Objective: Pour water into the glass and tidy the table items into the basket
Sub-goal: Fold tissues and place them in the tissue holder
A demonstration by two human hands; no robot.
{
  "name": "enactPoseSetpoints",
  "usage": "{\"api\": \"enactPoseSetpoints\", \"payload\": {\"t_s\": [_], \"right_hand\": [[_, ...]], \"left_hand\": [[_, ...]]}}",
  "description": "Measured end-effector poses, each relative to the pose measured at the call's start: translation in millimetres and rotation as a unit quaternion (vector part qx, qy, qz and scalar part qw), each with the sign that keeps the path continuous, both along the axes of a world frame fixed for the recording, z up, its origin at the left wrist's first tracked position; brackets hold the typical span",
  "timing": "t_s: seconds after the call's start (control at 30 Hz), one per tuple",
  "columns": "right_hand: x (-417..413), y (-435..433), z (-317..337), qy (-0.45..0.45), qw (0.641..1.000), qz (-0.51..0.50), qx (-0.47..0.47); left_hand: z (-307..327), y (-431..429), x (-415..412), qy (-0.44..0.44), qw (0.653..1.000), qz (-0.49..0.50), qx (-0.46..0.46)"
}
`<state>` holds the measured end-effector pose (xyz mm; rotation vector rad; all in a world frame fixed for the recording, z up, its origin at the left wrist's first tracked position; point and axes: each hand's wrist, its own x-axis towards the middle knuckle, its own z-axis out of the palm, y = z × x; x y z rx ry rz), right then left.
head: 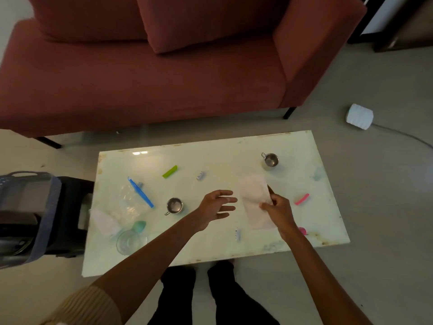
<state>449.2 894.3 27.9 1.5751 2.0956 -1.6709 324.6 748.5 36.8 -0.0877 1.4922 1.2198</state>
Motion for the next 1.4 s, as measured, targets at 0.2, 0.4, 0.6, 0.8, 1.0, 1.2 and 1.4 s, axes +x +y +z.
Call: {"api": "enactPoseSetpoints", "payload": {"t_s": [0.2, 0.4, 0.6, 0.8, 1.0, 1.2, 1.4], "right_hand": [[5.9, 59.3, -62.8, -0.090, 0.981, 0.033, 0.168], [-7.7, 73.5, -129.2, -0.134, 0.956, 0.088, 0.246], [-25.6, 69.6, -173.1, -0.144, 0.933, 0.133, 0.301], [-31.6, 65.1, -198.1, -0.161, 0.903, 0.117, 0.381], [-19.4, 61.1, -195.4, -0.099, 0.929, 0.024, 0.355], [12.6, 52.5, -194.3, -0.168, 0.946, -0.075, 0.269], [7.7, 59.5, -202.0, -0.178, 0.958, -0.029, 0.225]], "left_hand": [[-52.8, 47.4, 12.6, -0.001, 0.998, -0.046, -0.041], [-102.1, 76.1, 21.0, 0.025, 0.992, -0.086, -0.084], [-135.1, 74.5, 18.6, 0.027, 0.987, -0.105, -0.115], [-152.4, 65.4, 14.3, 0.027, 0.985, -0.102, -0.135], [-153.5, 68.2, 11.0, 0.028, 0.986, -0.094, -0.132], [-153.1, 69.0, 18.4, 0.022, 0.987, -0.093, -0.130], [-155.6, 68.0, 27.4, 0.017, 0.987, -0.100, -0.126]]}}
